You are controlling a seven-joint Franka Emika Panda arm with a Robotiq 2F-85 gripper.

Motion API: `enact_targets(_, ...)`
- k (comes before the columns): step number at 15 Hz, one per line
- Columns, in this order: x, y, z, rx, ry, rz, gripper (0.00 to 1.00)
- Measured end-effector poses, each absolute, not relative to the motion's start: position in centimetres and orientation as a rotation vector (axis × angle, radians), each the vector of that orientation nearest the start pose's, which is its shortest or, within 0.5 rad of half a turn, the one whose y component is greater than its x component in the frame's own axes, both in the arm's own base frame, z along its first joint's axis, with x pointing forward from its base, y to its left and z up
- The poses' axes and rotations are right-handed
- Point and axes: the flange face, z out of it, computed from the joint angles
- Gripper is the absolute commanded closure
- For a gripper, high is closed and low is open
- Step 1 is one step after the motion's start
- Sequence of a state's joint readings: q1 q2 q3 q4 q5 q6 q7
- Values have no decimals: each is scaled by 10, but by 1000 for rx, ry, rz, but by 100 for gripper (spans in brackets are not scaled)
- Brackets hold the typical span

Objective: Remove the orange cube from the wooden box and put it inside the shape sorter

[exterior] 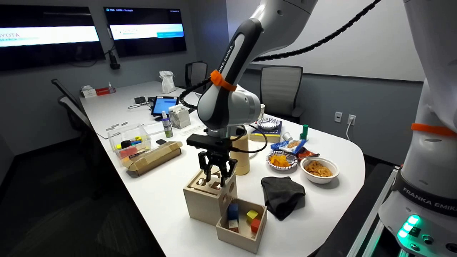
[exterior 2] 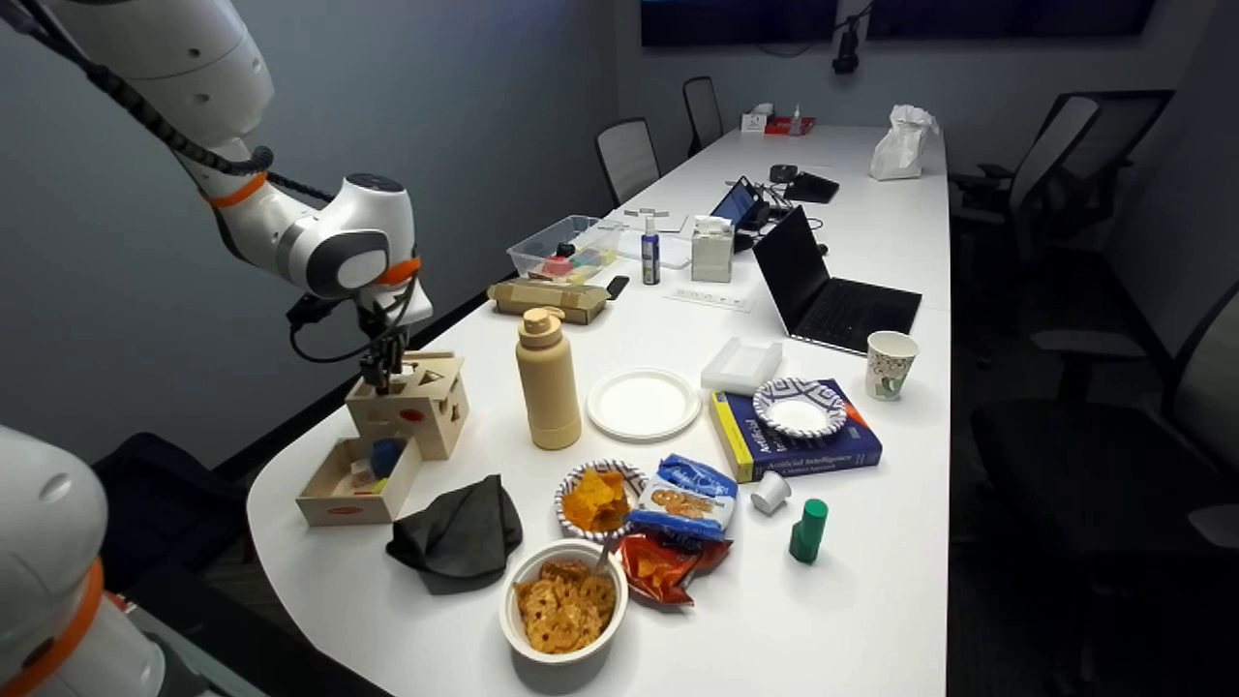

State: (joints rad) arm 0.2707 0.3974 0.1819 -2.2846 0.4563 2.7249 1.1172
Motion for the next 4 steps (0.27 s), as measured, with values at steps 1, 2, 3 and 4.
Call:
enact_targets(1,485,221,183,-2495,1521,235,4)
enact_targets(2,484,222,183,-2496,1519,236,0)
enact_targets(3,484,223,183,-2497,1515,237,0)
enact_targets(4,483,224,183,-2499,1511,238,0)
